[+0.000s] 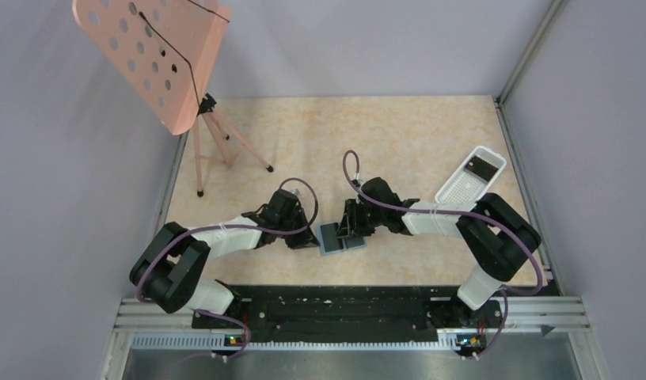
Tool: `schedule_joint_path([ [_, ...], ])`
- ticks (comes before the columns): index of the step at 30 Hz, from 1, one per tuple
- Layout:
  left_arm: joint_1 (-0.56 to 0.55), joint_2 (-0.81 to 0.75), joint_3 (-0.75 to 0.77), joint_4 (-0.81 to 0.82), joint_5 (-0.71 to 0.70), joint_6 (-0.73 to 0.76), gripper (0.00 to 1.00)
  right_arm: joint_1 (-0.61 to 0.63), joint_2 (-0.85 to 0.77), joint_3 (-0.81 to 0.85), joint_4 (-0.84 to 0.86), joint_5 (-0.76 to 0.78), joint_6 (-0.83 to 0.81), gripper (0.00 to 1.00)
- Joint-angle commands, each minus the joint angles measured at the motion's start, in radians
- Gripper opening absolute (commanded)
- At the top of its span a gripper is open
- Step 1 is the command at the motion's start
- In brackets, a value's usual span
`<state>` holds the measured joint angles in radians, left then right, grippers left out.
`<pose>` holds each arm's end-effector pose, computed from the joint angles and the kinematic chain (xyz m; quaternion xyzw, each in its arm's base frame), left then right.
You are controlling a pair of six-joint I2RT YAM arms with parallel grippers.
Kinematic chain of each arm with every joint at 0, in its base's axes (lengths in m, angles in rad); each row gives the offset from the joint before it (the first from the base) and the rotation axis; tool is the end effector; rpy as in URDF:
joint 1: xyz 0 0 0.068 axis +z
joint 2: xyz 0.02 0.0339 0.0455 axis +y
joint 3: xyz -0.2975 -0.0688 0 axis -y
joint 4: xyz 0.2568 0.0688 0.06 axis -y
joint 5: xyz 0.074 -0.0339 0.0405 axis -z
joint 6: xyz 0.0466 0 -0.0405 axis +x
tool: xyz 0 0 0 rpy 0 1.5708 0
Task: Take the credit cards out of the card holder
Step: Remove the credit card from the card holder.
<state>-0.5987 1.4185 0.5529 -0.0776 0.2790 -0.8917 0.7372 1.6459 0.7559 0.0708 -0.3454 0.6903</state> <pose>0.2049 -0.1553 0.1547 -0.0950 0.9381 -0.3045 0.1350 0.2345 0.2342 0.1623 -0.0845 0.9146 0.3575 0.1687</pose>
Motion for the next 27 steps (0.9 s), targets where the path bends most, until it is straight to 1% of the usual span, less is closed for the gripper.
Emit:
schedule_joint_path([
  [1,-0.003,0.030,-0.023,0.004,-0.024,0.005,0.04,-0.001,0.019,0.022,0.017,0.002,-0.015,0.36],
  [6,-0.003,0.026,-0.025,0.004,-0.022,0.001,0.04,0.002,0.026,0.023,0.027,-0.022,-0.010,0.36],
  [11,-0.003,0.023,-0.025,0.005,-0.021,-0.002,0.04,0.003,0.036,0.017,0.070,-0.079,0.017,0.36],
  [16,-0.003,0.026,-0.020,0.002,-0.020,-0.003,0.04,0.002,0.038,0.011,0.078,-0.071,0.018,0.35],
  [18,-0.004,0.028,-0.020,-0.001,-0.021,-0.003,0.04,0.003,0.039,0.004,0.089,-0.079,0.023,0.33],
  [21,-0.003,0.029,-0.019,-0.008,-0.030,-0.004,0.04,0.001,0.040,-0.007,0.112,-0.091,0.030,0.24],
  [24,-0.004,0.036,-0.017,-0.012,-0.035,-0.008,0.04,-0.006,0.040,-0.016,0.122,-0.097,0.027,0.10],
  [25,-0.004,0.040,-0.016,-0.017,-0.040,-0.011,0.04,-0.009,0.037,-0.017,0.120,-0.099,0.023,0.03],
  [26,-0.004,0.042,-0.012,-0.025,-0.047,-0.013,0.04,-0.016,0.033,-0.021,0.118,-0.099,0.018,0.00],
  [27,-0.005,0.043,-0.012,-0.030,-0.053,-0.013,0.04,-0.022,0.027,-0.022,0.115,-0.099,0.011,0.00],
])
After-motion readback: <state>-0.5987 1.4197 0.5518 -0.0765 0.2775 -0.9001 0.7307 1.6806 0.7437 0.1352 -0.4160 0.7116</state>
